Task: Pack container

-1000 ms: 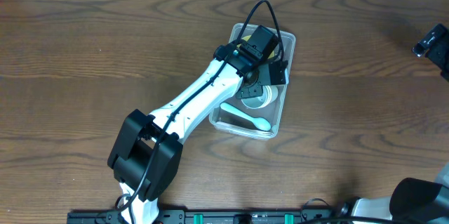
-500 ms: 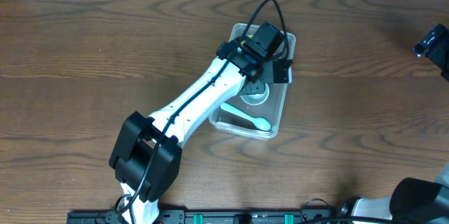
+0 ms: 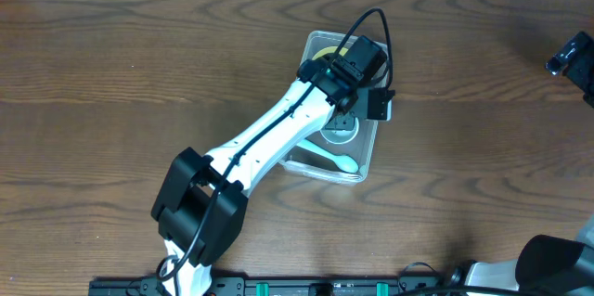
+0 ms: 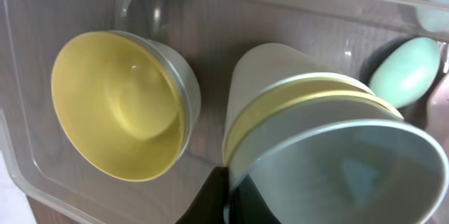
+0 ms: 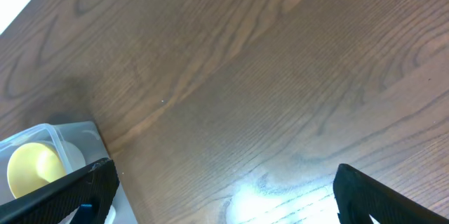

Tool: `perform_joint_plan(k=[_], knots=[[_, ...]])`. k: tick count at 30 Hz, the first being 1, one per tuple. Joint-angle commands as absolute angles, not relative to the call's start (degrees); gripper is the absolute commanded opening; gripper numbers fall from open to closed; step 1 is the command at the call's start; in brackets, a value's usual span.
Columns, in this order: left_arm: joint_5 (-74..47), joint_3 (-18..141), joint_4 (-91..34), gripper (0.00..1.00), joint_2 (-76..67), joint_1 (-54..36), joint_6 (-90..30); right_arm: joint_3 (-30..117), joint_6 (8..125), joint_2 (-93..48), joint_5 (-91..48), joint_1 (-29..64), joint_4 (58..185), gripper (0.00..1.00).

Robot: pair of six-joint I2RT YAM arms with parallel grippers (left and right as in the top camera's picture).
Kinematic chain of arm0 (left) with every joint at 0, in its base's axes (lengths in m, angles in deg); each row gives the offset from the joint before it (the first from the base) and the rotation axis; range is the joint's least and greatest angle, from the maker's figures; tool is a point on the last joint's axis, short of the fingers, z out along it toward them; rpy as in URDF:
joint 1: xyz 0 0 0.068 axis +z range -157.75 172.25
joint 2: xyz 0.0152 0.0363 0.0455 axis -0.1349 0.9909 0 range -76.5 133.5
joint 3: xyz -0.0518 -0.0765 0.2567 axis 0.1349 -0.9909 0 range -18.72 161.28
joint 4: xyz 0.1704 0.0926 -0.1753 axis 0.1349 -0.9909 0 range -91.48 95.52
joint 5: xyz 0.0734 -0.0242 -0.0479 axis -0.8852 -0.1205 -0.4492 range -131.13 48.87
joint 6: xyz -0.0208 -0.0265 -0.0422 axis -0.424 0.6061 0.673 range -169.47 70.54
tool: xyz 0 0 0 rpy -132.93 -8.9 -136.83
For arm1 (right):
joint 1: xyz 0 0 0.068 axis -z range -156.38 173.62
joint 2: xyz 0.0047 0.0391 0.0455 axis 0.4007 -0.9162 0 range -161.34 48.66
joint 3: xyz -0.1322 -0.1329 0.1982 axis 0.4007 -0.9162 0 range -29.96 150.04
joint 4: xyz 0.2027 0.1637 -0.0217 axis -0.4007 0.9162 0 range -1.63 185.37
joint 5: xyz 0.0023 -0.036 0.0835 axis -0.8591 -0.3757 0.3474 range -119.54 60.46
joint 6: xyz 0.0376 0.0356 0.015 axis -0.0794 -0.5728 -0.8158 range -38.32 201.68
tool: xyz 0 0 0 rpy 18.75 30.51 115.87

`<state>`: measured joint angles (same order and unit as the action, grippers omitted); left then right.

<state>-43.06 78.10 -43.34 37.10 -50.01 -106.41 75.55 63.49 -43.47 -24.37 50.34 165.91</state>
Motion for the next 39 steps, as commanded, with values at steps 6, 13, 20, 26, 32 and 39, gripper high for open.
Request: perform_joint_plan(k=[6, 13, 20, 26, 32, 39], knots=[[-42.8, 78.7, -41.9, 0.36, 39.3, -49.7, -105.5, 75.6, 64.2, -42.9, -24.4, 50.6, 166.0, 0.99], [-41.4, 78.7, -41.5, 0.82, 39.3, -49.7, -104.9, 75.6, 64.2, -42.9, -24.4, 50.6, 166.0, 0.99], [-43.2, 78.8, -38.4, 0.98, 38.5, -49.6, -101.2, 75.6, 64.2, -42.9, -24.4, 50.6, 166.0, 0.99], [-43.3, 80.3, -37.9, 0.98, 37.5, -49.4, -100.1, 75.6, 64.2, -42.9, -24.4, 50.6, 166.0, 0.99], [-43.3, 80.7, -37.8, 0.98, 37.5, -48.5, -98.4, 75.6, 64.2, -43.0, -24.4, 50.6, 166.0, 0.99], [-43.3, 82.8, -37.6, 0.98, 37.4, -48.2, -98.4, 75.6, 64.2, -42.9, -24.4, 50.6, 166.0, 0.99]])
